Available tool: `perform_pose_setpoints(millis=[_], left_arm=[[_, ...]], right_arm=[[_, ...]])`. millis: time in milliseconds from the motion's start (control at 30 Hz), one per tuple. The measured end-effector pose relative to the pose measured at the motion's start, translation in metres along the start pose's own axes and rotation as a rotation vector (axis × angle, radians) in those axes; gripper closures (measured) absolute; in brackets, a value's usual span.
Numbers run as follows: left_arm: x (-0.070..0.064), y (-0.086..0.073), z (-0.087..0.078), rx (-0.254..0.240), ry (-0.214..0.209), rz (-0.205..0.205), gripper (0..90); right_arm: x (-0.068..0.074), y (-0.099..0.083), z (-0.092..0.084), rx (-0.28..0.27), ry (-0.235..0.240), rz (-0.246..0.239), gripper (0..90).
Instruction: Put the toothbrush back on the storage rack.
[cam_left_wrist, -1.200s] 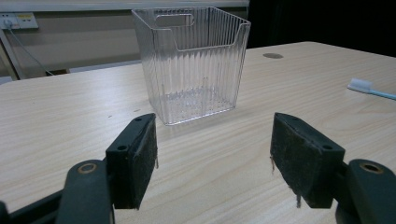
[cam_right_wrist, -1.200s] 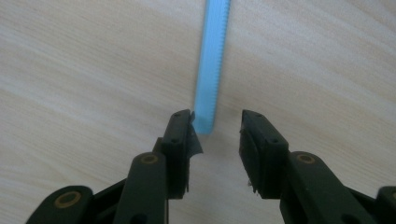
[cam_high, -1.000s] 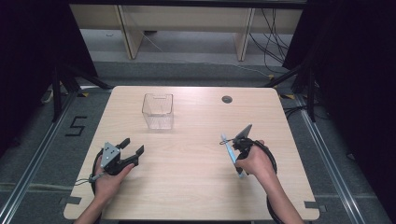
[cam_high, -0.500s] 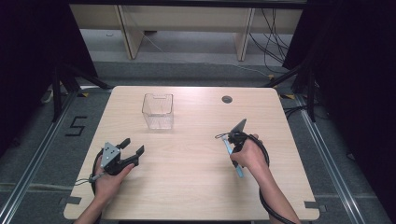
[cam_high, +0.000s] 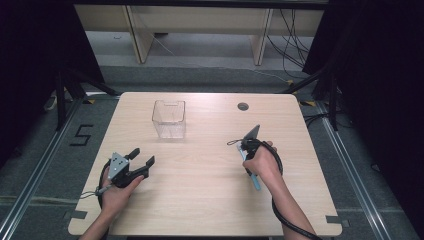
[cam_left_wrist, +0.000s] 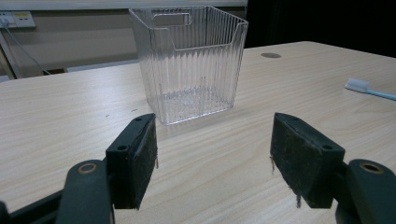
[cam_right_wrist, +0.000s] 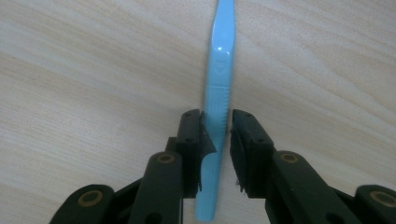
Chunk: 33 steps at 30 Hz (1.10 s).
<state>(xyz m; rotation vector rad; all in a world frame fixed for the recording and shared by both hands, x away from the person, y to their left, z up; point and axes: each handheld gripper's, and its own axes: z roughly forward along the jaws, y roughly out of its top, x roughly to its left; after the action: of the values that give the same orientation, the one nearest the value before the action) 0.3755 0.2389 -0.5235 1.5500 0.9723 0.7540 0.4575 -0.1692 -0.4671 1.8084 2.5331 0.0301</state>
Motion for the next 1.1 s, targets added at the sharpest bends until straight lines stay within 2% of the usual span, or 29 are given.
perform_pose_setpoints(millis=[133,333,433,500,667,767,800,967,1100], left_arm=[[0.0,0.0,0.0,-0.001,0.0,-0.002,31.4],[0.0,0.0,0.0,-0.001,-0.002,-0.002,31.3],[0.0,0.0,0.0,-0.002,-0.002,-0.003,31.3],[0.0,0.0,0.0,-0.002,-0.003,-0.001,31.3],[0.0,0.0,0.0,-0.002,-0.004,-0.001,31.3],[0.0,0.0,0.0,0.0,-0.004,-0.001,31.3],[0.0,0.0,0.0,-0.001,-0.004,-0.001,31.3],[-0.001,0.0,0.0,-0.009,-0.005,-0.001,31.3],[-0.001,-0.001,0.001,-0.021,-0.006,-0.004,31.4]], right_arm=[[0.001,0.003,0.001,0.02,0.008,0.004,74.9],[0.002,0.006,0.003,0.005,-0.007,0.005,76.2],[0.001,0.007,0.003,0.021,0.002,0.002,76.6],[0.003,0.008,0.005,0.011,-0.005,0.02,76.7],[0.003,0.009,0.006,0.03,-0.01,0.023,77.6],[0.003,0.01,0.006,0.041,0.002,0.037,78.0],[0.002,0.01,0.007,0.022,-0.006,0.041,78.4],[0.001,0.01,0.007,0.024,0.001,0.063,78.8],[0.0,0.01,0.006,0.032,0.016,0.066,78.9]])
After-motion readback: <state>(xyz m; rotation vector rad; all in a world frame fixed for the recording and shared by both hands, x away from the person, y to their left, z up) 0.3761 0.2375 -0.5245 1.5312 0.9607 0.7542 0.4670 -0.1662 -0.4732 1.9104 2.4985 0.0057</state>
